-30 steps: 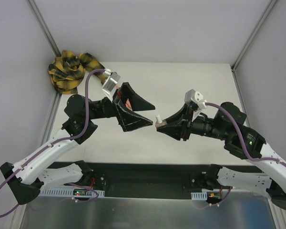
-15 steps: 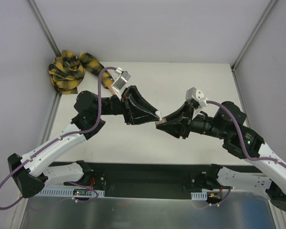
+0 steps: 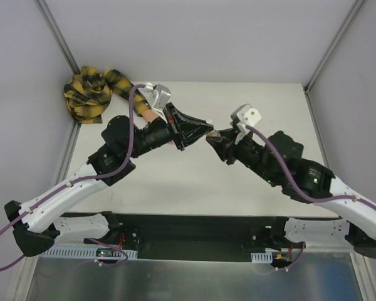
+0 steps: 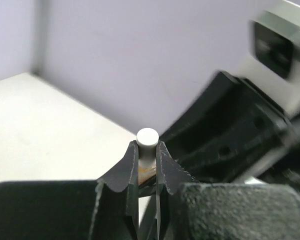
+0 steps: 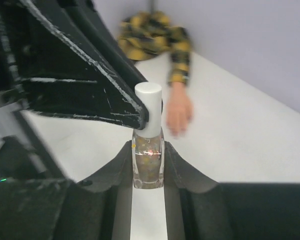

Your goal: Paint the nails

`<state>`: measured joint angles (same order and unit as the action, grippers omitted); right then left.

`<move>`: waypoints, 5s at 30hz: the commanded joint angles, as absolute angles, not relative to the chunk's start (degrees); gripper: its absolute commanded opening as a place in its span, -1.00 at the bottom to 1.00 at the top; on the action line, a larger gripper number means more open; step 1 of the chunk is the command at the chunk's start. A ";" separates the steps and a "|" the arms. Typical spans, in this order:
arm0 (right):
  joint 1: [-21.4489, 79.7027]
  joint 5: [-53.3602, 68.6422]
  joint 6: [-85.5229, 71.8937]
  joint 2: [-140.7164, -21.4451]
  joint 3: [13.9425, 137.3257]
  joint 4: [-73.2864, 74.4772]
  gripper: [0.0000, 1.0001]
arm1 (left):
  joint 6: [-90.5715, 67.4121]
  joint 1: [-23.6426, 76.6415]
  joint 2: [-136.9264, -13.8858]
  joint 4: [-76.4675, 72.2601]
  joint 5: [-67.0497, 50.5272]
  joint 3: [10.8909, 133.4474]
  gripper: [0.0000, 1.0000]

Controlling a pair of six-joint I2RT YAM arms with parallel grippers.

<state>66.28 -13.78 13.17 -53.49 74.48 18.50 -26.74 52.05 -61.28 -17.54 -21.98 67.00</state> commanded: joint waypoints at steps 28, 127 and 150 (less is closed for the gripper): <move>62.75 -7.48 12.84 -48.87 68.82 13.27 -1.00 | -31.37 55.37 -54.59 -6.76 -12.83 65.14 0.52; 64.60 -3.08 14.41 -43.42 70.84 26.10 -1.00 | -24.26 59.32 -68.55 21.88 -19.51 91.31 0.26; 64.60 -4.04 14.85 -43.51 70.40 25.40 -1.00 | -22.67 60.56 -72.51 23.73 -18.72 95.27 -0.33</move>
